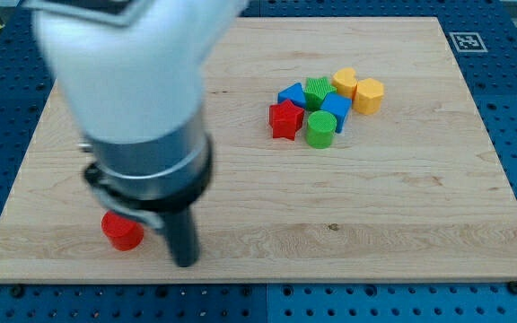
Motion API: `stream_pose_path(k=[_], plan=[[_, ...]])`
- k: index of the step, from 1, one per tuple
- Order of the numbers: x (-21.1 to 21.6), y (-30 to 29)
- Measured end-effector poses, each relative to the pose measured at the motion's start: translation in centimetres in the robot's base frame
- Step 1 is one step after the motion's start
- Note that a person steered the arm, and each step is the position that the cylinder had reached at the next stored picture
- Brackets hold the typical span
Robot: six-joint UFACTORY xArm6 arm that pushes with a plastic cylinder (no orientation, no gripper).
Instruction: Place the red circle at the bottom left of the board
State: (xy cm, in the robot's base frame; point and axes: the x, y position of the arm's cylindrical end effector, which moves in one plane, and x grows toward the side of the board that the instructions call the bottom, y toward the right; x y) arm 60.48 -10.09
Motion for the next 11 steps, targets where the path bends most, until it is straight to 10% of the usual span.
stream_pose_path(k=[6, 7, 9, 11], plan=[[-4.7, -7.1], [-10.6, -7.2], [-21.7, -3.5], [-21.4, 4.7]])
